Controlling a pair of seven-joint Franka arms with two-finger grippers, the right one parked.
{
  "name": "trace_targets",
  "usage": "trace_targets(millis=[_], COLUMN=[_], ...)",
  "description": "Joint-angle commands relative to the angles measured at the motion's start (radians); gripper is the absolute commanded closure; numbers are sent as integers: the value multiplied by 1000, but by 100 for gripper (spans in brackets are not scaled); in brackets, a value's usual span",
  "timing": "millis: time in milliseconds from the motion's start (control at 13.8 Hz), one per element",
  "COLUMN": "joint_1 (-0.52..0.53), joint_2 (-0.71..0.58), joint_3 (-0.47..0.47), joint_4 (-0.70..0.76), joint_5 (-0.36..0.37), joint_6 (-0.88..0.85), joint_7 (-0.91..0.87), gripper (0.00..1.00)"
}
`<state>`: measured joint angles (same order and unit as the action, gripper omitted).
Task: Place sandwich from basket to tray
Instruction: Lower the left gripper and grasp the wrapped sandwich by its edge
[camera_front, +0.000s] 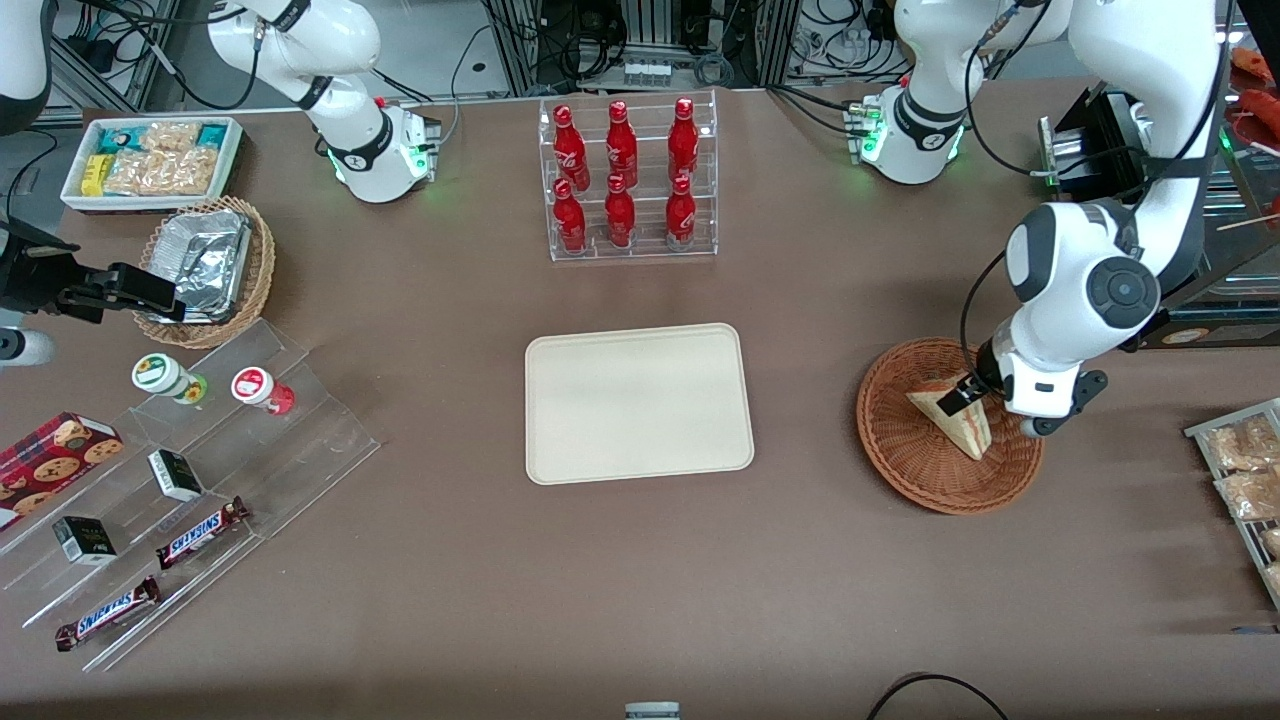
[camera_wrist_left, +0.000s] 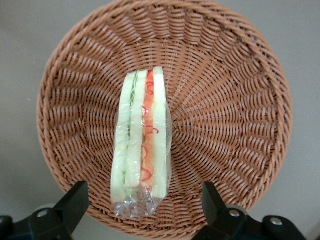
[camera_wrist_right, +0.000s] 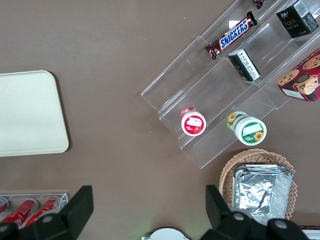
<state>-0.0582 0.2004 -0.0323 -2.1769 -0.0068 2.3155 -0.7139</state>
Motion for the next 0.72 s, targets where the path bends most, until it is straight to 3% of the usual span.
trace_targets(millis=[0, 580, 652], joint_1=[-5, 15, 17], joint_2=[19, 97, 105], joint_3=[3, 11, 11], joint_4=[-1, 5, 5], joint_5=[-9, -4, -4], joint_6=[22, 76, 79], joint_7=[8, 50, 50], gripper=[0, 0, 20])
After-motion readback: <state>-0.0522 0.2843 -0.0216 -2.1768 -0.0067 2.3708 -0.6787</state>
